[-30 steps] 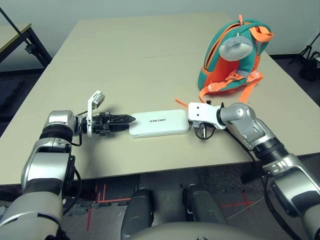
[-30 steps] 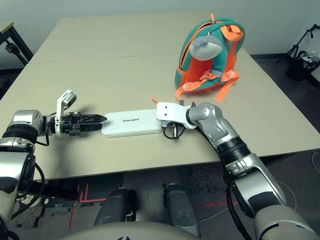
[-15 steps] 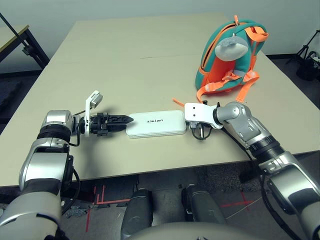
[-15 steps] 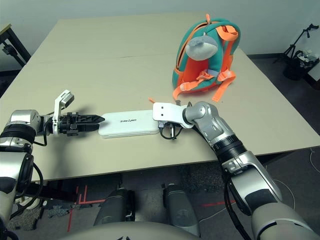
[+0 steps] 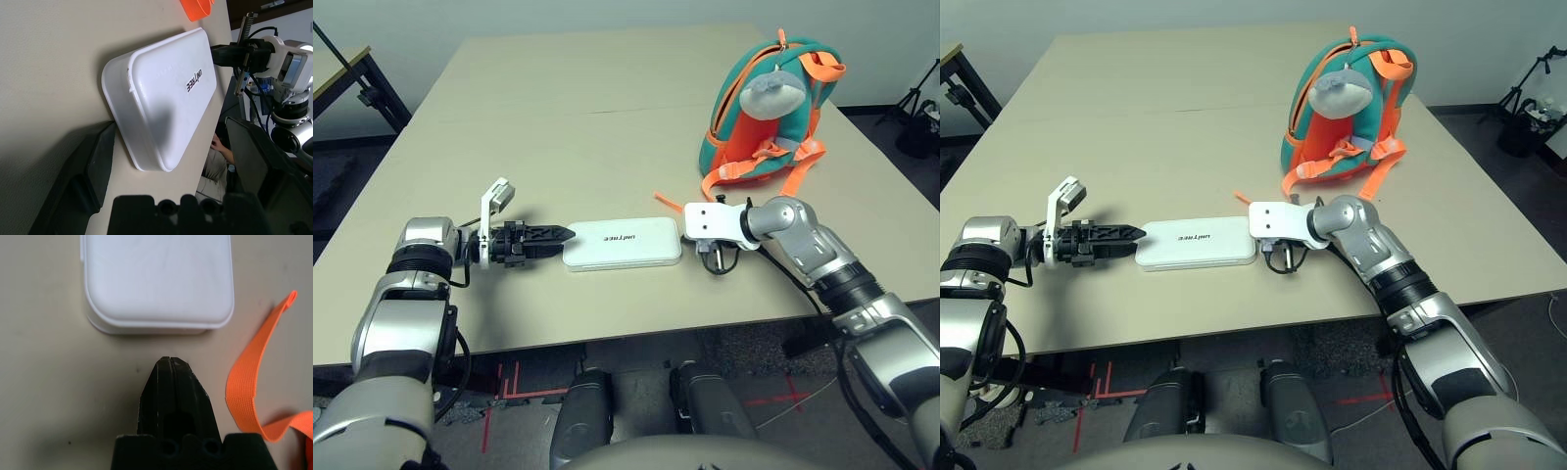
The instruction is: Put the pencil case into the backpack and zip it.
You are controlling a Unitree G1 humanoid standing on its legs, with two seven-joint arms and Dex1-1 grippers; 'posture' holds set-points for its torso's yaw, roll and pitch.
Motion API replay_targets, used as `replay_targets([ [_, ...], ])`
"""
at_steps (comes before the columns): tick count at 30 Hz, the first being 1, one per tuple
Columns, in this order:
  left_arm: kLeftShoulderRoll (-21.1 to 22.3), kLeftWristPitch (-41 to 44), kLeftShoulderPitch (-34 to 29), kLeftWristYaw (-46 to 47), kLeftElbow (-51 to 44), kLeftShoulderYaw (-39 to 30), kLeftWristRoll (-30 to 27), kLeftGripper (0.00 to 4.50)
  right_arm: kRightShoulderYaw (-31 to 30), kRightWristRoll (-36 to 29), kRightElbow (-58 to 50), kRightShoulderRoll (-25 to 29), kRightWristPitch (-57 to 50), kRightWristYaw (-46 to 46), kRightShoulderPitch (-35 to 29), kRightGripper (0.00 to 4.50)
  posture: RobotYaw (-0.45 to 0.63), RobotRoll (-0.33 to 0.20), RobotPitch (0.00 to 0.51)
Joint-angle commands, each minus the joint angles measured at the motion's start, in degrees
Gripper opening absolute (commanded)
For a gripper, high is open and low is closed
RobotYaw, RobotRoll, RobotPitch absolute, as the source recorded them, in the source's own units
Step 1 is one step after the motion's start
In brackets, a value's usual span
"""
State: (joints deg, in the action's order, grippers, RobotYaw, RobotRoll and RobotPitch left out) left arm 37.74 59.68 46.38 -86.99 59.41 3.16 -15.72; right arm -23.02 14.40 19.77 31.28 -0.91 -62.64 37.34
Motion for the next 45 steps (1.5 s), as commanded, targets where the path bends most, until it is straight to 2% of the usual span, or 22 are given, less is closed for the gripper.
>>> replay_targets([
  [1, 1.7, -0.2, -1.0, 0.0, 0.5, 0.5, 0.8, 4.5, 1.6, -1.0, 0.3, 1.1, 0.3, 0.5, -0.3, 0.03, -0.11, 0.0, 0.04],
  [9, 3.5, -1.0, -0.5, -0.9, 1.4, 1.4, 1.8, 4.5, 1.9, -1.1, 0.7, 1.7, 0.3, 0.4, 0.3, 0.03, -0.1, 0.0, 0.043],
  [13, 3.3, -1.5, -0.5, -0.5, 1.8, 1.2, 1.9, 4.5, 1.0, -1.3, -0.7, 0.4, -0.5, 0.1, -0.1, 0.03, -0.1, 0.0, 0.049],
  [17, 2.2, -1.7, -0.7, -0.4, 2.0, 1.2, 1.7, 4.5, -1.6, -2.0, -4.9, -2.9, -2.4, -1.9, -1.1, 0.03, -0.11, 0.0, 0.044],
  [21, 1.6, -2.0, -0.8, -0.4, 2.0, 1.1, 1.7, 4.5, -4.1, -1.8, -5.5, -9.0, -4.4, -1.8, 1.6, 0.03, -0.12, 0.0, 0.049],
  [25, 1.5, -2.3, -0.6, -0.4, 2.3, 1.1, 2.0, 4.5, -4.7, -1.6, -4.6, -12.5, -5.3, -1.3, 4.2, 0.03, -0.12, 0.0, 0.047],
  [37, 0.9, -6.2, 0.4, 1.2, 2.8, -1.7, 0.9, 4.5, -3.6, -1.6, -4.7, -7.4, -4.4, -1.2, 1.4, 0.03, -0.12, 0.0, 0.046],
  [40, 0.6, -6.5, 0.8, 1.5, 3.0, -2.3, 0.8, 3.57, -2.7, -2.0, -5.1, -5.3, -4.6, -1.0, 0.2, 0.0, -0.12, 0.0, 0.042],
  [42, 0.5, -6.5, 0.7, 1.3, 2.8, -2.3, 1.0, 2.78, -1.6, -2.5, -5.5, -4.1, -5.0, -0.8, -0.4, 0.0, -0.12, 0.0, 0.043],
  [45, 0.5, -7.9, 0.5, 1.6, 2.3, -3.5, 0.5, 1.82, 1.7, -4.1, -5.3, -1.4, -6.5, 0.3, -1.7, 0.0, -0.12, 0.0, 0.046],
])
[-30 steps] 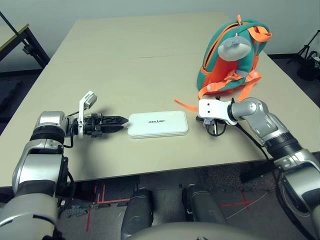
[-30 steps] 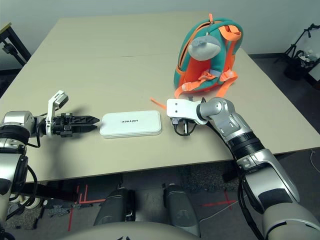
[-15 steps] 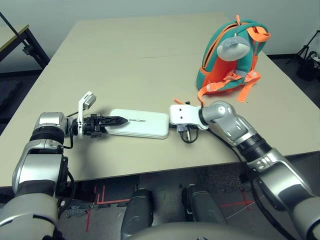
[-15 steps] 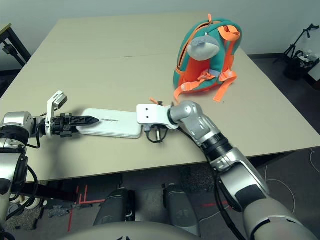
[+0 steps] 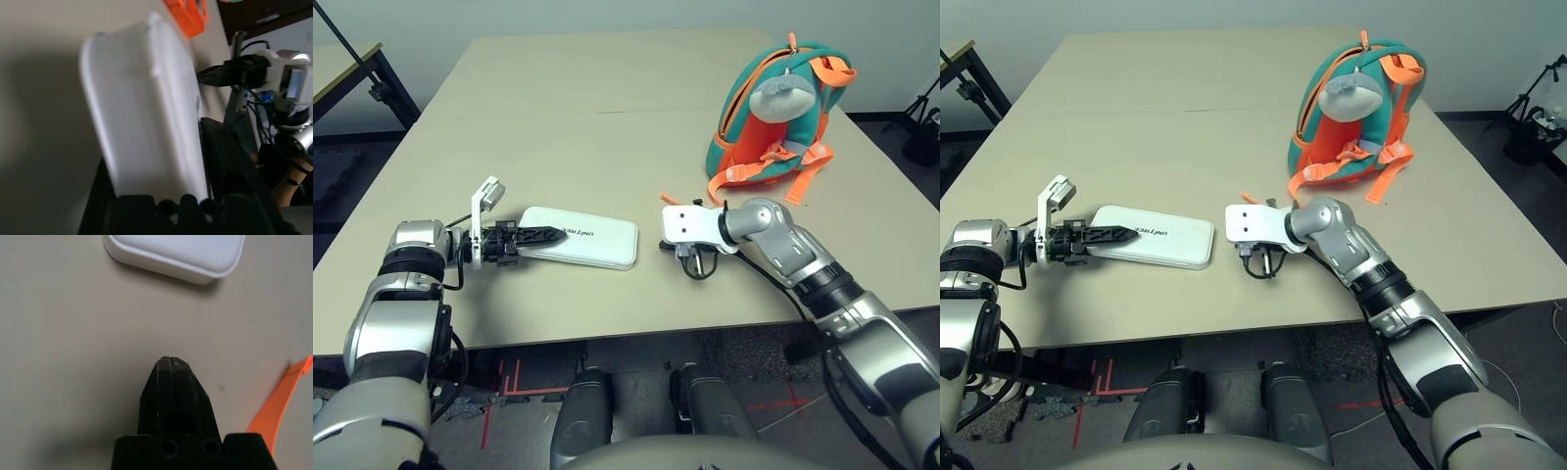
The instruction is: Put the pencil case into the backpack and zip it.
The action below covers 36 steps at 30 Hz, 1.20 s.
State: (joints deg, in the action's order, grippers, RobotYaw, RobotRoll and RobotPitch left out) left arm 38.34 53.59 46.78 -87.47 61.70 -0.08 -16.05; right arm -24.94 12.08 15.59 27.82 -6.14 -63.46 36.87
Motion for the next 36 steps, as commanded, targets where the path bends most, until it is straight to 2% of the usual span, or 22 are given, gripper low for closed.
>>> replay_targets([
  [1, -0.1, -2.1, 0.1, 2.6, 0.0, -0.8, 0.6, 1.57, 4.7, -2.4, -1.0, 2.8, -1.7, 1.5, -1.7, 0.0, -0.12, 0.0, 0.047],
  [3, -0.1, -2.5, 0.2, 2.7, -0.2, -1.8, 0.1, 1.4, 8.0, -4.4, -1.1, 3.9, -3.5, 2.7, -2.8, 0.0, -0.12, 0.0, 0.05],
  [6, -0.6, -3.8, 0.0, 4.0, -1.5, -3.7, -1.2, 1.39, 14.3, -8.8, -2.4, 4.9, -8.2, 4.9, -5.1, 0.0, -0.12, 0.0, 0.051],
  [9, -1.6, -3.5, 0.0, 5.0, -3.3, -5.9, -3.0, 1.38, 20.3, -13.3, -5.1, 5.6, -13.3, 6.8, -7.8, 0.62, -0.12, 0.0, 0.053],
  [19, -2.7, -1.0, -2.2, 8.4, -11.9, -11.2, -8.1, 1.38, 37.8, -27.7, -14.8, 7.3, -30.3, 13.9, -13.8, 4.45, -0.13, 0.0, 0.068],
  [23, -4.0, 0.9, -5.1, 11.1, -18.7, -13.8, -11.5, 1.37, 44.1, -32.7, -14.4, 7.1, -36.7, 18.9, -12.4, 4.5, -0.12, 0.0, 0.073],
  [26, -5.0, 2.1, -7.1, 13.4, -23.8, -15.3, -13.8, 1.37, 44.4, -32.8, -12.5, 7.0, -36.3, 22.1, -10.6, 4.5, -0.12, 0.0, 0.073],
  [33, -7.6, 2.3, -9.2, 19.6, -27.2, -19.8, -18.1, 1.36, 48.2, -34.5, -2.9, 2.9, -33.1, 31.8, -3.3, 4.5, -0.09, 0.0, 0.073],
  [36, -8.1, 3.0, -10.8, 20.9, -29.8, -20.3, -19.6, 1.36, 47.0, -33.5, 1.0, 2.4, -30.0, 33.2, -1.3, 4.5, -0.08, 0.0, 0.072],
])
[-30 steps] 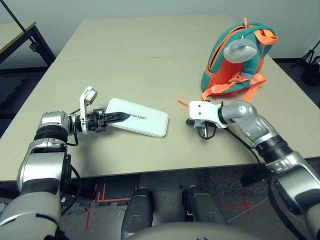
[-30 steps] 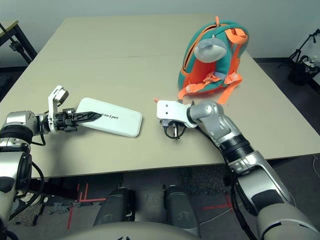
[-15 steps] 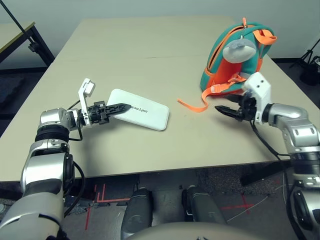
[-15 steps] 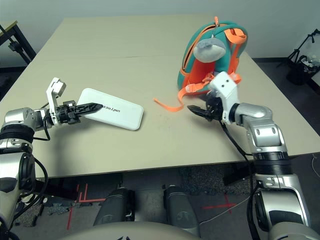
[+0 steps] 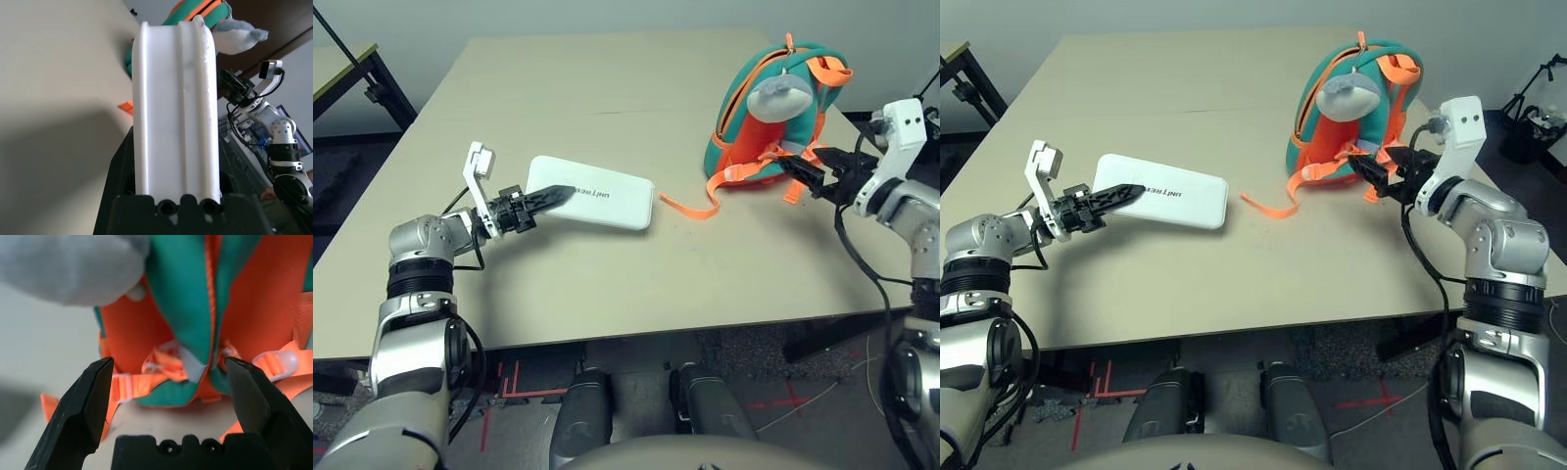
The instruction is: Put the pencil case into the backpack and zip it.
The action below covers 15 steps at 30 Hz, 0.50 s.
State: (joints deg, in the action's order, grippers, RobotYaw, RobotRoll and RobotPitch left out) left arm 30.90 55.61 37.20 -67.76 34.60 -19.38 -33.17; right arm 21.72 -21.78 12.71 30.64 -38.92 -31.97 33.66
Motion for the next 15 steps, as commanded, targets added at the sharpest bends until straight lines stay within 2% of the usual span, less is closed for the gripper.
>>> replay_targets([
  [1, -0.8, 1.1, -1.6, 1.6, -3.4, -1.2, -3.0, 1.36, -0.2, 1.1, 5.8, -0.3, 4.5, 2.2, 2.7, 4.5, -0.08, 0.0, 0.072],
  [15, -0.9, 2.9, -4.7, 5.5, -7.7, -2.5, -7.5, 1.36, -6.6, 6.3, 25.4, 0.5, 16.9, 0.4, 11.3, 4.5, -0.05, 0.0, 0.062],
])
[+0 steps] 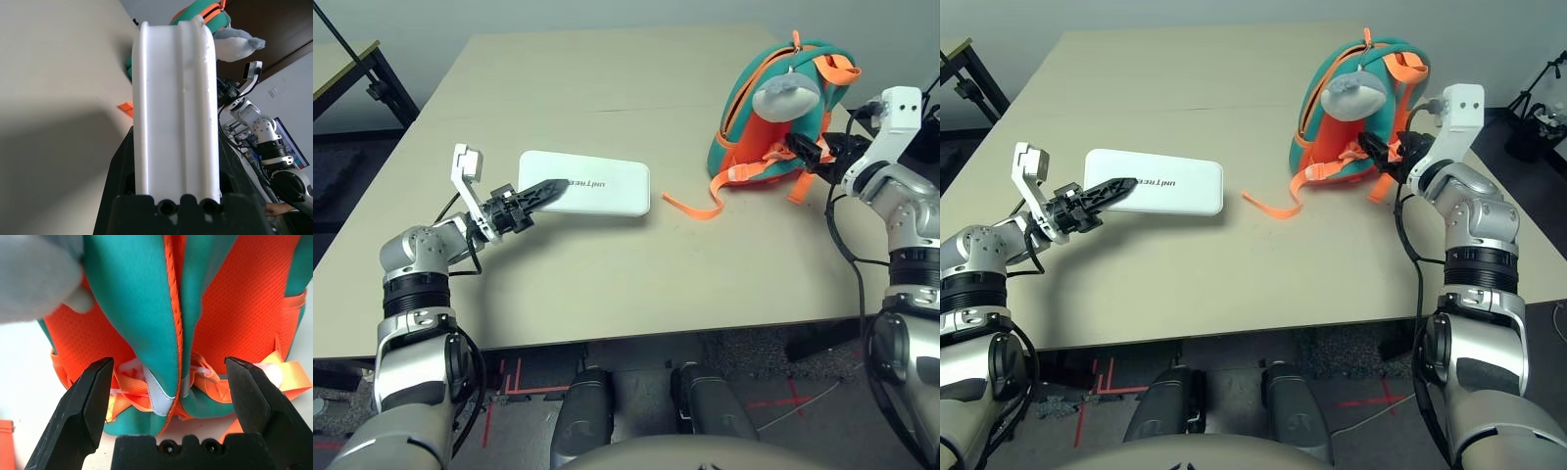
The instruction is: Put the pencil case into the backpack and zip it.
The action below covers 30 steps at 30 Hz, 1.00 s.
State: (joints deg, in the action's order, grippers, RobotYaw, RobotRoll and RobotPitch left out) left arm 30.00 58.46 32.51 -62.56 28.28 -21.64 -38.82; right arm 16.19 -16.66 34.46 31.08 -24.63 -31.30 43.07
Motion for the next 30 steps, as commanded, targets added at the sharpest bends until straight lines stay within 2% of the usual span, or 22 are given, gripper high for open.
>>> replay_targets([
  [1, 0.0, 0.0, 0.1, 0.4, -1.3, -0.3, -1.9, 1.36, -1.5, 1.9, 5.6, 0.1, 4.0, -0.3, 2.5, 4.5, -0.05, 0.0, 0.062],
  [7, 0.1, 0.5, 0.6, 0.4, -1.0, -0.9, -3.3, 1.36, -2.4, 3.7, 16.2, -0.1, 11.4, -1.9, 5.8, 4.5, -0.05, 0.0, 0.057],
  [11, 0.0, 0.9, 0.4, 1.2, -1.6, -1.5, -4.6, 1.36, -2.4, 3.7, 18.7, -0.7, 13.3, -2.5, 6.9, 3.2, -0.05, 0.0, 0.055],
  [17, 0.0, -0.1, 0.9, 1.7, -1.0, -1.7, -5.1, 1.36, -2.3, 3.8, 19.8, -1.0, 14.8, -3.0, 7.6, 0.92, -0.06, 0.0, 0.055],
  [19, 0.0, -0.5, 1.0, 2.0, -1.1, -1.9, -5.3, 1.36, -2.2, 3.7, 19.5, -1.0, 15.1, -3.0, 7.8, 0.39, -0.06, 0.0, 0.057],
  [25, -0.3, -1.1, 0.9, 3.1, -1.2, -2.3, -6.0, 1.36, -1.2, 1.6, 13.4, -1.1, 13.1, -4.0, 6.9, 0.31, -0.07, 0.0, 0.062],
  [30, 0.4, -4.7, 1.9, 3.7, -0.9, -1.7, -4.3, 1.36, -2.3, -0.4, 1.6, -1.0, 8.3, -6.7, 3.6, 0.31, -0.09, 0.0, 0.067],
])
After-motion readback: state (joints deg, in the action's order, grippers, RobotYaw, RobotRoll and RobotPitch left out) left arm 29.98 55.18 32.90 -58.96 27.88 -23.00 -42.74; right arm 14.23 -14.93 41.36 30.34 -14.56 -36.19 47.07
